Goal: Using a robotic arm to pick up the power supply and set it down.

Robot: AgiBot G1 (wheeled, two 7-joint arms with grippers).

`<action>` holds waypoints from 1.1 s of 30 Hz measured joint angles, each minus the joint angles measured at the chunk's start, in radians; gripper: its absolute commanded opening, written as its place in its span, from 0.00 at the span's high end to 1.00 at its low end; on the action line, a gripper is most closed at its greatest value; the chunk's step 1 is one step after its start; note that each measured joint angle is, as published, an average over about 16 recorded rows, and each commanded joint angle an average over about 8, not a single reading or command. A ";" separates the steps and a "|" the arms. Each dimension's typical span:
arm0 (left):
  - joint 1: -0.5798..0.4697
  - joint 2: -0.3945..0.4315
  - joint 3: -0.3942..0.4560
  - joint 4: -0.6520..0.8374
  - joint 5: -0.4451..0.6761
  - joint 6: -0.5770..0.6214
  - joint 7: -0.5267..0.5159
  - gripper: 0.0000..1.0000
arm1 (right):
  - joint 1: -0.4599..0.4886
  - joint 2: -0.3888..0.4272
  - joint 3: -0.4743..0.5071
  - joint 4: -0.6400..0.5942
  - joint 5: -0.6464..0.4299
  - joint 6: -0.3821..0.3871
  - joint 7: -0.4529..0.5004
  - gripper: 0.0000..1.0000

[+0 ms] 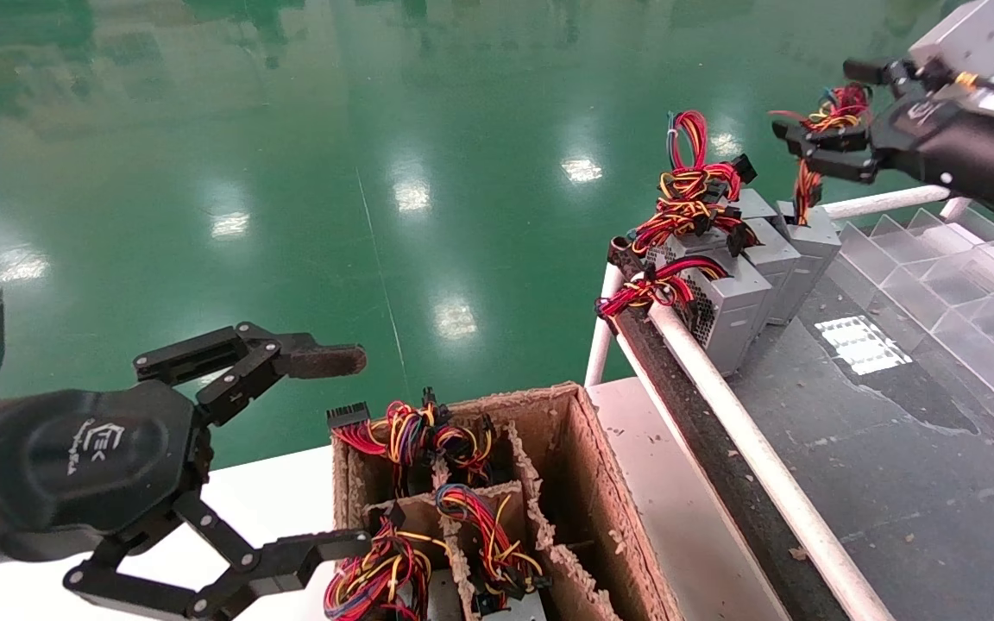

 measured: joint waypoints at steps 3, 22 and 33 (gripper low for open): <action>0.000 0.000 0.000 0.000 0.000 0.000 0.000 0.00 | -0.008 0.008 0.011 0.009 0.020 -0.037 0.023 0.00; 0.000 0.000 0.000 0.000 0.000 0.000 0.000 0.00 | -0.195 0.099 0.033 0.314 0.157 -0.187 0.241 0.00; 0.000 0.000 0.000 0.000 0.000 0.000 0.000 0.00 | -0.295 0.144 0.034 0.489 0.217 -0.230 0.331 0.00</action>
